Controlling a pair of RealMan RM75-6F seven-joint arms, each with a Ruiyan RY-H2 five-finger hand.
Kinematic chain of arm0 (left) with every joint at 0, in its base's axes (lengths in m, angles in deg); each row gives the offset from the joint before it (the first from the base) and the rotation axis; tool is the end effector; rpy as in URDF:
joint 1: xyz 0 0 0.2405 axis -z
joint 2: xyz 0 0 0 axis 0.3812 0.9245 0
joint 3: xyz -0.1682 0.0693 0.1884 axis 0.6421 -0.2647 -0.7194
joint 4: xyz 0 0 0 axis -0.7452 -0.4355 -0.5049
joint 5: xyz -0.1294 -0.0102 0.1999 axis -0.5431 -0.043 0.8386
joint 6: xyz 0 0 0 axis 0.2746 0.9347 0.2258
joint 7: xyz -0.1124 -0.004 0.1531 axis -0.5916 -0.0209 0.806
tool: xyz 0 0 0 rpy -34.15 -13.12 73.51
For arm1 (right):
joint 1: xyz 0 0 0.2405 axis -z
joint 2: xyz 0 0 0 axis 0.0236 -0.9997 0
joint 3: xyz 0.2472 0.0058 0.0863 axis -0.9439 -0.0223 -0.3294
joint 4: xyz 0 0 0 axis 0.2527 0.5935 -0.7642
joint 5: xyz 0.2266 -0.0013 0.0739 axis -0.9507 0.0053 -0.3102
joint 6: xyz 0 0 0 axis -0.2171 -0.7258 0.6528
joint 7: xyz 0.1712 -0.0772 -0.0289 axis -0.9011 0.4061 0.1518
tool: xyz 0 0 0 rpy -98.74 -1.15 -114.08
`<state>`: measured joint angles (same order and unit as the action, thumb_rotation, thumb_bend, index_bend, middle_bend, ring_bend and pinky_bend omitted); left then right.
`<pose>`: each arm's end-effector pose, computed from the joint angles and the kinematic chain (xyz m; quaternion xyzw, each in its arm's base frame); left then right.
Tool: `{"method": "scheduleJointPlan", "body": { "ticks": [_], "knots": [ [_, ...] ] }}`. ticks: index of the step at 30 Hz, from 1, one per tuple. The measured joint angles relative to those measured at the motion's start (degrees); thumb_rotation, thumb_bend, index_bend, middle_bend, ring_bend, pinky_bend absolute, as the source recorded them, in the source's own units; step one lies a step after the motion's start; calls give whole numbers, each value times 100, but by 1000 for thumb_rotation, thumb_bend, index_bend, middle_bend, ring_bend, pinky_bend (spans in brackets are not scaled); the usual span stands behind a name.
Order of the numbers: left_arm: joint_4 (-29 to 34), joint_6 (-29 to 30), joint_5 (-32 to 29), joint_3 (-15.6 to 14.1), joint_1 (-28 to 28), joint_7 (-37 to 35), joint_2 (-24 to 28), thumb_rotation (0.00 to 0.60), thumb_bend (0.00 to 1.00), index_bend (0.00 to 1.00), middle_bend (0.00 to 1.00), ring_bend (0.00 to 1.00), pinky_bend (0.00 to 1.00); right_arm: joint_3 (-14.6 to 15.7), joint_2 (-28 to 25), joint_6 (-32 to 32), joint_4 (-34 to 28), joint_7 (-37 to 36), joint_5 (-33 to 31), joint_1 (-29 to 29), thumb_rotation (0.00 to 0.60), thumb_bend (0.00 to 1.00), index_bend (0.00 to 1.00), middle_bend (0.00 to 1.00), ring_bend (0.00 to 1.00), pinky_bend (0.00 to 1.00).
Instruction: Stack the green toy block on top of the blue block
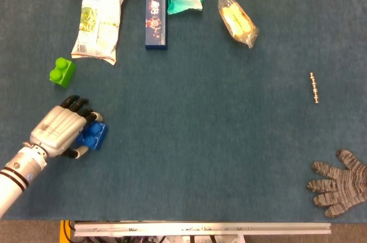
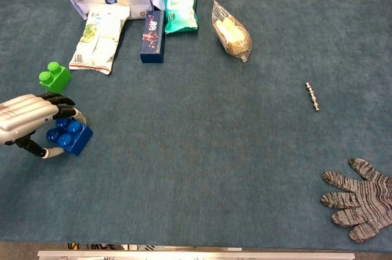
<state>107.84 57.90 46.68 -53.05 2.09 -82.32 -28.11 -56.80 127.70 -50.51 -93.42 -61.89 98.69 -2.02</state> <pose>-0.2914 0.2584 -0.0218 -0.8230 -0.3724 -0.2279 0.3633 -0.3374 -0.2217 0.1803 0.5839 -0.4002 0.4162 0.5707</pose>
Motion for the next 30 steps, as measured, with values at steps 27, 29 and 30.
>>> {"method": "scheduleJointPlan", "body": {
  "ticks": [27,29,30],
  "knots": [
    [30,-628,155,505,1155,-253,-300,600,293,363,346,261,133,10,18,11,80,-63,-58,42,600,226,163,250,65,109],
    [-53,-747,121,550,1277,-254,-379,600,293,362,343,261,133,10,16,-8,96,-87,-67,60,600,226,163,250,65,109],
    [-86,-798,102,568,1327,-248,-411,600,293,362,342,261,133,10,14,-15,103,-97,-70,66,600,226,163,250,65,109]
  ]
}}
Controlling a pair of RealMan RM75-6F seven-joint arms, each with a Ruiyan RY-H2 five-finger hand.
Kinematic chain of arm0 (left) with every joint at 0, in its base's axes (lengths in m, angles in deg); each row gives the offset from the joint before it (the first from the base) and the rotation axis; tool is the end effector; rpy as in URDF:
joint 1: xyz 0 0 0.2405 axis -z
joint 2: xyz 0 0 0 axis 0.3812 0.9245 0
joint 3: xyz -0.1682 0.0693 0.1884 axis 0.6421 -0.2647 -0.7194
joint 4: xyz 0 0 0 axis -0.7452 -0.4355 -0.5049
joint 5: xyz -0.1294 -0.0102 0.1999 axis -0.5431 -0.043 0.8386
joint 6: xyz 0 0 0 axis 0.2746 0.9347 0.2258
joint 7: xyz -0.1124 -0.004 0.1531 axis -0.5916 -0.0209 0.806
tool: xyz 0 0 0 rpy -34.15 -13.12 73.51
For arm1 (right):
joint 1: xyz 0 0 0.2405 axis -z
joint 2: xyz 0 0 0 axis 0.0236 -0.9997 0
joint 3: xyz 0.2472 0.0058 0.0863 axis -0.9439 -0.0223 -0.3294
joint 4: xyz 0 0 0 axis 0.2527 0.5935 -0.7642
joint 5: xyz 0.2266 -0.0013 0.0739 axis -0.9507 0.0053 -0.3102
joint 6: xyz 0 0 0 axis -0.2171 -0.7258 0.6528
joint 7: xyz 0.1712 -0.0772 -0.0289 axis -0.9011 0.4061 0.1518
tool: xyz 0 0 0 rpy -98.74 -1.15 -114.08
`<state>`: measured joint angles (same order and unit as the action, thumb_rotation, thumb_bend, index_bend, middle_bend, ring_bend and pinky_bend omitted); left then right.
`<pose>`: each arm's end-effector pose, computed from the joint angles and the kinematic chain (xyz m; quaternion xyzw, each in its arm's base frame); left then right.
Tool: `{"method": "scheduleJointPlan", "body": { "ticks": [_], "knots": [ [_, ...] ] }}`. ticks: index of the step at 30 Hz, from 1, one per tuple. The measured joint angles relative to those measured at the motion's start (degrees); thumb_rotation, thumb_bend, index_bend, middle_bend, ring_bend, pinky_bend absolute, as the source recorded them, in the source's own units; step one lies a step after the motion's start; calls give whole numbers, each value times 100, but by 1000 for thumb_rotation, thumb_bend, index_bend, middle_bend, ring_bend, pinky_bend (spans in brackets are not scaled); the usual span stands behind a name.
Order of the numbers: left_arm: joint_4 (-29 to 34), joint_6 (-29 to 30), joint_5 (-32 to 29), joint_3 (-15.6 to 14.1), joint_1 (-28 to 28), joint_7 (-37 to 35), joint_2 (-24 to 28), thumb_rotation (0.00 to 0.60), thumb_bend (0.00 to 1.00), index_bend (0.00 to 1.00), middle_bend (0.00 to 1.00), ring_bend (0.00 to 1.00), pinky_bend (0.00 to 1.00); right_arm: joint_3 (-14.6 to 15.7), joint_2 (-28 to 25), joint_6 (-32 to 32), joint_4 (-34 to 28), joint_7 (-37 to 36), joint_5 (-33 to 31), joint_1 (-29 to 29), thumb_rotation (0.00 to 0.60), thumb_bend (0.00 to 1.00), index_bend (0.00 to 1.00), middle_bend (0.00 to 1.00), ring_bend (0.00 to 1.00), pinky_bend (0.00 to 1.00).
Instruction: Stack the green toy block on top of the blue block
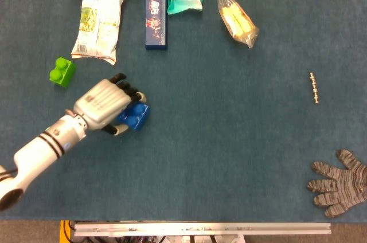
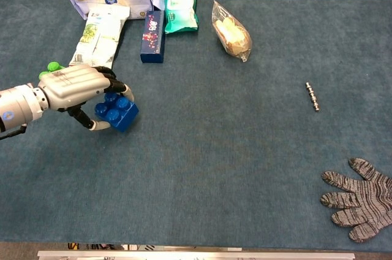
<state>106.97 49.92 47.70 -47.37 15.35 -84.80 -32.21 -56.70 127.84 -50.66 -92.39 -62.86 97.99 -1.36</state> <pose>-0.2019 0.3241 -0.0535 -0.8627 -0.3050 -0.2732 0.2968 -0.3455 -0.2176 0.1833 0.5767 -0.4056 0.4122 0.5771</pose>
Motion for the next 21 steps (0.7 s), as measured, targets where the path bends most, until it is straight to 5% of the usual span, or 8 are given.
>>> {"method": "scheduleJointPlan", "body": {
  "ticks": [21],
  "knots": [
    [-795,-480,-622,186,529,14,-436,600,293,326,285,260,133,0,-17,-65,53,-85,-24,84,600,226,163,250,65,110]
  ]
}}
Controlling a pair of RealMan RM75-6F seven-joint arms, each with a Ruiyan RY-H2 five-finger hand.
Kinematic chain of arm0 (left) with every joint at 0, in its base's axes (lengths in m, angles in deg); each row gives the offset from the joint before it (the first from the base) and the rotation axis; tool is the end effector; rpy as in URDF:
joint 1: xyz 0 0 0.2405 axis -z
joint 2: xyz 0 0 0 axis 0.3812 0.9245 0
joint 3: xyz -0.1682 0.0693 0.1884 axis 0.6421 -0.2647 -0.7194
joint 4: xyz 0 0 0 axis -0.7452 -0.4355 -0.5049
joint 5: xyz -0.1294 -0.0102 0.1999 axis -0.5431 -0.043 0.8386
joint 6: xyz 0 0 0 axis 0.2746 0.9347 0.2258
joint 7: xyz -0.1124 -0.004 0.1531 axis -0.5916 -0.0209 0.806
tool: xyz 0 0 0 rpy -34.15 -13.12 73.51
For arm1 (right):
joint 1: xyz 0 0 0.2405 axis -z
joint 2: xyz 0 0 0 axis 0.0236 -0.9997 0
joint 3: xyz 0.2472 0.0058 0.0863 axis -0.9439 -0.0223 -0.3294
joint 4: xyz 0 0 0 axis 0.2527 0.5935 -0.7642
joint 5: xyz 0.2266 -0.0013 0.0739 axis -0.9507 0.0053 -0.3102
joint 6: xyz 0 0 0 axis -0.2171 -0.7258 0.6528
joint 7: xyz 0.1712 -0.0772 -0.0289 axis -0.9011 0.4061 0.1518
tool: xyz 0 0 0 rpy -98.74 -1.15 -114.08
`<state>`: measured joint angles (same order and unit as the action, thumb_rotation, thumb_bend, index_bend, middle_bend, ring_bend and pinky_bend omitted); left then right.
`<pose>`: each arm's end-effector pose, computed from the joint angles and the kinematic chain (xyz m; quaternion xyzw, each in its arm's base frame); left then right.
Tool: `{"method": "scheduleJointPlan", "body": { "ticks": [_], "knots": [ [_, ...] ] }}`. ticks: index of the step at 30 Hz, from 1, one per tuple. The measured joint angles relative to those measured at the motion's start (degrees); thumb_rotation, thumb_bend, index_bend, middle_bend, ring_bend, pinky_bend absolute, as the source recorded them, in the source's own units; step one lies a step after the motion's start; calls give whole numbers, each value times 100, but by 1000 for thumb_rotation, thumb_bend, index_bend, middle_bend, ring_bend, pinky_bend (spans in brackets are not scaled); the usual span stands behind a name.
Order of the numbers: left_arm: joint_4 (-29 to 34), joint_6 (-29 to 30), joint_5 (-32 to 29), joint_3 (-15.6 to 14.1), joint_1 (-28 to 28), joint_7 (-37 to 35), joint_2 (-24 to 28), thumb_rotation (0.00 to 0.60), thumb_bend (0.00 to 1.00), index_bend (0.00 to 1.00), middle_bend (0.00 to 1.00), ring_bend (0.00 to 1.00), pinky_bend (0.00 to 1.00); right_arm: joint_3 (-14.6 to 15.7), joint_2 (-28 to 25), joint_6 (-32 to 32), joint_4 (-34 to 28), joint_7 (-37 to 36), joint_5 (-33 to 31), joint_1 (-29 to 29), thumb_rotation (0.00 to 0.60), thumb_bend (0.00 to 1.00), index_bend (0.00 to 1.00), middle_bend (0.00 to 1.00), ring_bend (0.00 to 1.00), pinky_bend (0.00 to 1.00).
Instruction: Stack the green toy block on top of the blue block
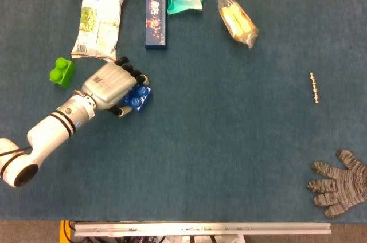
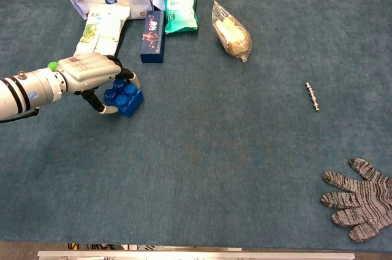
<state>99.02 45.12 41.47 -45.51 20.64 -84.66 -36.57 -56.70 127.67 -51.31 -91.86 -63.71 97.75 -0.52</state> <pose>-0.2018 0.3701 -0.0672 -0.8610 -0.3054 -0.2491 0.3216 -0.3502 -0.2125 0.1879 0.5700 -0.4073 0.4120 0.5827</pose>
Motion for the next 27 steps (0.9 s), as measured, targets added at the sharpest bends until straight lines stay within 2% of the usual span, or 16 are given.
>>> {"method": "scheduleJointPlan", "body": {
  "ticks": [8,15,19,23,27],
  "knots": [
    [91,51,-94,-68,-7,-2,114,600,293,238,215,246,133,-4,5,-23,-15,4,25,9,600,226,163,250,68,125],
    [184,53,-245,-88,-19,117,183,600,293,209,202,238,133,-10,4,-40,-9,4,41,11,600,226,163,250,76,125],
    [210,14,-365,-87,0,246,177,600,293,158,187,204,133,-16,-7,-47,-6,-11,41,15,600,225,163,250,76,125],
    [376,-17,-518,-97,3,452,264,600,293,87,146,165,133,-21,-12,-45,1,-24,35,17,600,226,163,250,76,125],
    [682,27,-631,-126,-30,672,481,600,293,72,134,158,133,-23,-1,-20,12,-24,33,4,600,226,163,250,76,125]
  ]
}}
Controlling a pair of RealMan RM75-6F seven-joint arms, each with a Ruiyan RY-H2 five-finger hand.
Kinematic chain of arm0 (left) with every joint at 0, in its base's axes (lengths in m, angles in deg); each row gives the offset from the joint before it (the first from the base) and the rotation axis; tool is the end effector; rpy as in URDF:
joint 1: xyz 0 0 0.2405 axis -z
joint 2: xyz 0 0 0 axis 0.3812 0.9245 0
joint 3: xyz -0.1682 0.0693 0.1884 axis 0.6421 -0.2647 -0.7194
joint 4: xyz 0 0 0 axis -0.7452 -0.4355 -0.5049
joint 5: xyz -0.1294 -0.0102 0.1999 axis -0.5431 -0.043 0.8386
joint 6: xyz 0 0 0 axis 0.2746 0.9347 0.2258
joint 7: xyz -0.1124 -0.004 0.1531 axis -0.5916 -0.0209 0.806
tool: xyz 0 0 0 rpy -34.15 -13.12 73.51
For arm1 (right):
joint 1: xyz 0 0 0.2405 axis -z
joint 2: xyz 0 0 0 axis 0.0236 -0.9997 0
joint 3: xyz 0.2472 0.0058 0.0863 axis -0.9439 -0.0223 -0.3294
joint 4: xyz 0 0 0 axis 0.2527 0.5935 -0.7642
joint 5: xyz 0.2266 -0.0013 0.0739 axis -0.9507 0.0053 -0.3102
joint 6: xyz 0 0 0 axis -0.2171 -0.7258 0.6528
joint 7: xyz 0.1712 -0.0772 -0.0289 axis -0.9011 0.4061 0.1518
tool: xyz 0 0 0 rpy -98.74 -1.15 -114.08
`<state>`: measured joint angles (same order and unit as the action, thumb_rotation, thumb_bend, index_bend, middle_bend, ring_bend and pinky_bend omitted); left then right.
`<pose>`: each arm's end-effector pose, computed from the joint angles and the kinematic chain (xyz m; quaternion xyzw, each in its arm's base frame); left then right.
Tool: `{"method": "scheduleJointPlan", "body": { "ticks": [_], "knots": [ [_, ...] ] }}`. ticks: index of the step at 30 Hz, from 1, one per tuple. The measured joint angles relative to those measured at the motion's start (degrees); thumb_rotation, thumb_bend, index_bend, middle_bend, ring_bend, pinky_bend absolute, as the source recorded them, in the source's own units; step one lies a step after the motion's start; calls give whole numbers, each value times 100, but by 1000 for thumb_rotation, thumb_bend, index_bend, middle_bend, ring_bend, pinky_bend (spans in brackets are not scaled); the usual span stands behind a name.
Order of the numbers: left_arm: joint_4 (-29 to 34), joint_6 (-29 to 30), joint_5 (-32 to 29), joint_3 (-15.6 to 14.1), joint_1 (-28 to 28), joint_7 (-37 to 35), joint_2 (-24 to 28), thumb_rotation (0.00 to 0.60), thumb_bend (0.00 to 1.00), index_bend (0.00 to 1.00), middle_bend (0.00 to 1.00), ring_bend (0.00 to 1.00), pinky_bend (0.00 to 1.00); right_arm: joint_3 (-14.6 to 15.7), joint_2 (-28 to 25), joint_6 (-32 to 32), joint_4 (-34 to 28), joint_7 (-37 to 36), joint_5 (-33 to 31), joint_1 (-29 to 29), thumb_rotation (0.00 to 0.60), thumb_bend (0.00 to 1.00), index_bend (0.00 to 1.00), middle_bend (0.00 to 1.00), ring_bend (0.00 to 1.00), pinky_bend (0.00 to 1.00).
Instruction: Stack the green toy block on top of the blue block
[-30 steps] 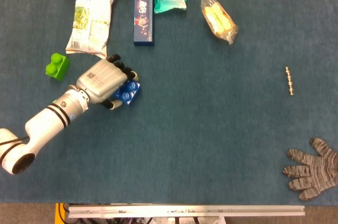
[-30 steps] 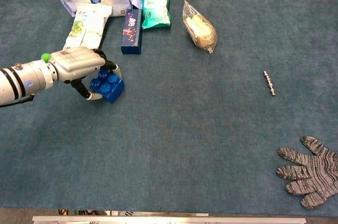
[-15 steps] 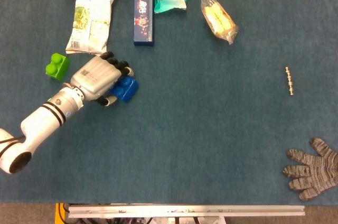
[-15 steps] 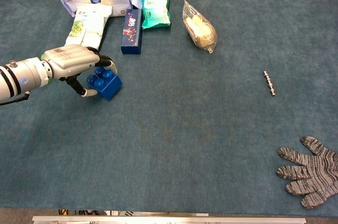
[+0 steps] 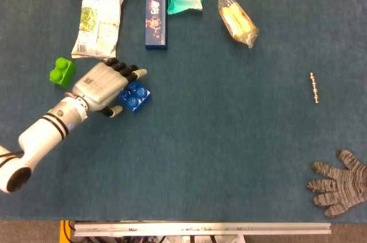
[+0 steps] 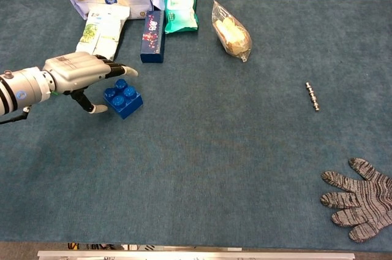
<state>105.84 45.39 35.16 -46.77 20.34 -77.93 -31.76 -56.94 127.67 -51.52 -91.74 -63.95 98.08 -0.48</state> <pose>-0.2076 0.3597 -0.0484 -0.8590 -0.3103 -0.2265 0.3385 -0.3490 -0.2133 0.1889 0.5703 -0.4047 0.4157 0.5816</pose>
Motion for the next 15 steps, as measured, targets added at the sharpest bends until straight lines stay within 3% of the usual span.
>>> {"method": "scheduleJointPlan", "body": {
  "ticks": [7,15],
  "knots": [
    [404,320,-116,-3,-134,144,525,600,293,80,134,161,133,2,26,23,-2,13,39,-29,600,226,163,250,76,125],
    [63,475,-231,47,-248,-4,665,600,293,89,134,162,133,13,32,41,-16,31,65,-44,600,226,163,250,76,125]
  ]
}}
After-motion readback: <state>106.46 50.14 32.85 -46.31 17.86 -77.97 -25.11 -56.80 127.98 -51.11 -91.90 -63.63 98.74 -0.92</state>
